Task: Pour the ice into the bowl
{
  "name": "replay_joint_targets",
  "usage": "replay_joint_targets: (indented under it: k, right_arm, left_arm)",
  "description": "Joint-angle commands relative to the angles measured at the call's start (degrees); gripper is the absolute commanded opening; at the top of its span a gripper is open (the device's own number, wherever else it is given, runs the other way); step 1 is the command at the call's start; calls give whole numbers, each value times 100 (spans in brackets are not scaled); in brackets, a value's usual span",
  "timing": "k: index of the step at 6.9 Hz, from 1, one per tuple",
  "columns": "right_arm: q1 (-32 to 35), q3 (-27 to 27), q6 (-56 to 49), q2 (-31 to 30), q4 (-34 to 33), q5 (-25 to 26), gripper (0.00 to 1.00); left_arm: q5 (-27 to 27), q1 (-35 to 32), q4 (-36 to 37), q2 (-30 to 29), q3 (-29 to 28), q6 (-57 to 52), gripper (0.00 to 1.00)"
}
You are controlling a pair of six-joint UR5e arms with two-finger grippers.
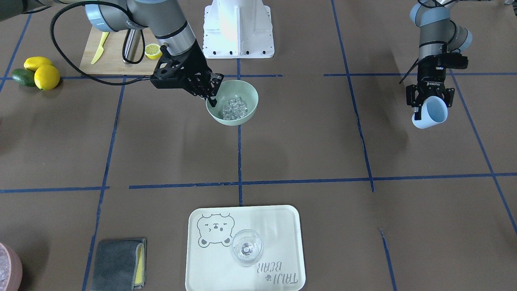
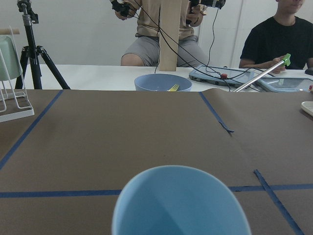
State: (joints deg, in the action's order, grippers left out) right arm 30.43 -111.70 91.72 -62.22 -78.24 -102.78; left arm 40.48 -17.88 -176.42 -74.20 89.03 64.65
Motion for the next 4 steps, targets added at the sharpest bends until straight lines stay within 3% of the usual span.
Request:
replay_joint_targets:
  k: [1,3,4]
  right_arm:
    - [208,-500,-310,-823,19,-40,0]
    - [305,-687,-505,-1212,63,-49,0]
    - [349,-687,-601,-1344,63,-49,0]
  left_arm:
    - [-243,83,3,-444,-515,22,0]
    - [-331,83,-41,-516,-579,-22,0]
    - [-313,83,-50,-499,-605,-48,21]
